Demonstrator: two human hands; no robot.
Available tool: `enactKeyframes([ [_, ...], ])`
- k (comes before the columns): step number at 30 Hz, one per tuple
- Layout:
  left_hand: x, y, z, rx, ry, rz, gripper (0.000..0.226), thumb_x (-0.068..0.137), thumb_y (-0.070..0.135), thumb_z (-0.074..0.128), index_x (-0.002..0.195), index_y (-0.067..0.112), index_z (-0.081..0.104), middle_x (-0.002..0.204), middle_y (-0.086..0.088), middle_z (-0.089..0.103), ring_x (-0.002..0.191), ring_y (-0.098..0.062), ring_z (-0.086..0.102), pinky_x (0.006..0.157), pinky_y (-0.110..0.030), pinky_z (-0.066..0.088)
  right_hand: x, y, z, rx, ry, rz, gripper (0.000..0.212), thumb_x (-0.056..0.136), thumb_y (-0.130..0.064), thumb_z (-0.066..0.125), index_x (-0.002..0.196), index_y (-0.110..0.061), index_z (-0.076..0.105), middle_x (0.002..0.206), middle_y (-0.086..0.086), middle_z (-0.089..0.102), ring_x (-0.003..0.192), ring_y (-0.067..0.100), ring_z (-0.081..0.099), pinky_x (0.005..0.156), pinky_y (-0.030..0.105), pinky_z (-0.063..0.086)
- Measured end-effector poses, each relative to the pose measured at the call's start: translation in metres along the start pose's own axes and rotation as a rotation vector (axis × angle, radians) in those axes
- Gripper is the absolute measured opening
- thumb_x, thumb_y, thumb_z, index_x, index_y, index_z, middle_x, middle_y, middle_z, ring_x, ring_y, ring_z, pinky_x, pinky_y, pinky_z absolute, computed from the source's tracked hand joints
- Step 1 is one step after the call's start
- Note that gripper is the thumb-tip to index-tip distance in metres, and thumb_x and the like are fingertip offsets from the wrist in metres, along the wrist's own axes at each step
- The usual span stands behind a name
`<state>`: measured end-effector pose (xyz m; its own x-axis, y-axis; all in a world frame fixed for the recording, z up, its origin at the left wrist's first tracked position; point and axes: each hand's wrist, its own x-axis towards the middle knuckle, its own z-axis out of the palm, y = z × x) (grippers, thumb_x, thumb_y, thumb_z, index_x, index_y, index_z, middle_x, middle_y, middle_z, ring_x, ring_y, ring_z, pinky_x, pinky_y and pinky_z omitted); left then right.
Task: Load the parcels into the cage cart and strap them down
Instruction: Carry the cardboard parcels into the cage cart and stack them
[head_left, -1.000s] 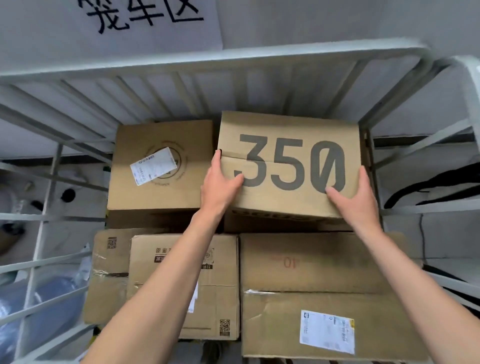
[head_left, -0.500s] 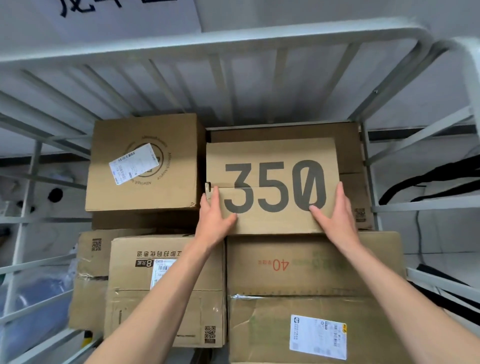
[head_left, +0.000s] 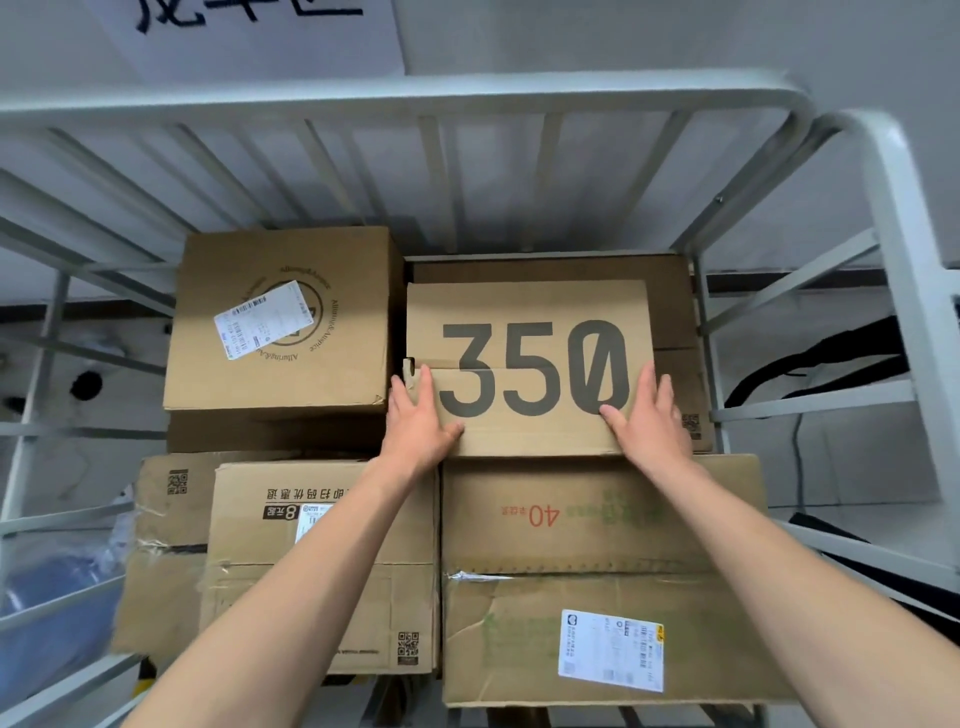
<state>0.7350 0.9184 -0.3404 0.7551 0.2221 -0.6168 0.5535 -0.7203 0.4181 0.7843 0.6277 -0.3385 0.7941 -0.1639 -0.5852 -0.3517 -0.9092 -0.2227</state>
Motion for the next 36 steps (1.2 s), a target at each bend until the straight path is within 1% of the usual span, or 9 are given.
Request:
enactKeyframes([
  [4, -0.042, -0.002, -0.025, 0.034, 0.037, 0.042, 0.088, 0.096, 0.037, 0.061, 0.16, 0.02, 0.004, 0.165, -0.022, -0.002, 0.153, -0.035, -0.001, 0.124, -0.041, 0.01, -0.045, -0.023, -0.003, -0.113, 0.058, -0.122, 0.084, 0.096, -0.05, 0.054, 0.159, -0.022, 0.004, 0.167, 0.015, 0.001, 0.153, 0.036, 0.009, 0.12, 0.052, 0.019],
  [7, -0.083, -0.019, -0.045, 0.01, 0.078, 0.062, 0.085, 0.095, 0.033, 0.061, 0.16, 0.019, 0.008, 0.165, -0.019, 0.008, 0.154, -0.031, 0.003, 0.124, -0.039, 0.01, -0.105, -0.038, 0.011, -0.116, 0.019, -0.201, 0.085, 0.095, -0.048, 0.054, 0.16, -0.023, 0.006, 0.167, 0.013, 0.001, 0.153, 0.033, 0.008, 0.123, 0.05, 0.016],
  [11, -0.146, -0.056, -0.066, 0.012, 0.076, 0.025, 0.081, 0.097, 0.032, 0.059, 0.16, 0.019, 0.01, 0.166, -0.015, 0.011, 0.154, -0.027, 0.005, 0.123, -0.039, 0.014, -0.193, -0.054, 0.028, -0.119, -0.097, -0.204, 0.082, 0.096, -0.049, 0.049, 0.16, -0.026, 0.003, 0.168, 0.009, -0.006, 0.154, 0.031, 0.001, 0.123, 0.048, 0.012],
  [14, -0.194, -0.073, -0.084, 0.035, 0.099, 0.071, 0.08, 0.097, 0.035, 0.059, 0.16, 0.018, 0.012, 0.164, -0.008, 0.018, 0.152, -0.025, 0.013, 0.122, -0.038, 0.016, -0.254, -0.069, 0.028, -0.097, -0.091, -0.212, 0.08, 0.095, -0.049, 0.047, 0.16, -0.027, 0.004, 0.168, 0.008, -0.009, 0.154, 0.03, -0.001, 0.123, 0.047, 0.011],
  [17, -0.232, -0.079, -0.099, 0.09, 0.104, 0.161, 0.081, 0.097, 0.038, 0.058, 0.16, 0.02, 0.01, 0.166, -0.005, 0.015, 0.154, -0.025, 0.008, 0.124, -0.038, 0.011, -0.301, -0.084, 0.02, -0.059, -0.047, -0.208, 0.079, 0.095, -0.05, 0.046, 0.16, -0.027, 0.008, 0.168, 0.007, -0.007, 0.154, 0.029, -0.002, 0.124, 0.048, 0.01],
  [21, -0.285, -0.066, -0.118, 0.185, 0.101, 0.335, 0.081, 0.099, 0.044, 0.052, 0.16, 0.026, 0.002, 0.168, -0.002, -0.003, 0.154, -0.022, -0.008, 0.124, -0.041, -0.001, -0.356, -0.103, -0.005, -0.035, 0.046, -0.236, 0.078, 0.097, -0.053, 0.043, 0.16, -0.029, 0.004, 0.168, 0.005, -0.008, 0.154, 0.028, -0.004, 0.123, 0.048, 0.004],
  [24, -0.317, -0.051, -0.129, 0.242, 0.087, 0.461, 0.081, 0.099, 0.049, 0.05, 0.16, 0.028, 0.001, 0.167, -0.001, -0.008, 0.153, -0.021, -0.014, 0.123, -0.044, -0.001, -0.395, -0.112, -0.022, -0.009, 0.123, -0.229, 0.077, 0.097, -0.055, 0.042, 0.16, -0.029, 0.004, 0.168, 0.005, -0.008, 0.154, 0.029, -0.004, 0.124, 0.049, 0.004],
  [29, -0.354, -0.013, -0.132, 0.295, 0.072, 0.614, 0.08, 0.098, 0.053, 0.049, 0.16, 0.026, 0.007, 0.168, -0.004, -0.005, 0.154, -0.022, -0.011, 0.122, -0.043, -0.001, -0.454, -0.101, -0.046, 0.073, 0.259, -0.175, 0.077, 0.097, -0.056, 0.043, 0.16, -0.03, 0.008, 0.168, 0.004, -0.006, 0.154, 0.028, -0.005, 0.124, 0.049, 0.003],
  [36, -0.39, 0.028, -0.107, 0.354, 0.058, 0.736, 0.08, 0.098, 0.051, 0.049, 0.16, 0.027, 0.003, 0.168, -0.005, -0.005, 0.154, -0.023, -0.008, 0.125, -0.044, 0.003, -0.499, -0.054, -0.051, 0.144, 0.298, -0.118, 0.074, 0.098, -0.057, 0.039, 0.159, -0.032, 0.006, 0.168, 0.002, -0.006, 0.154, 0.027, -0.007, 0.124, 0.049, 0.003],
])
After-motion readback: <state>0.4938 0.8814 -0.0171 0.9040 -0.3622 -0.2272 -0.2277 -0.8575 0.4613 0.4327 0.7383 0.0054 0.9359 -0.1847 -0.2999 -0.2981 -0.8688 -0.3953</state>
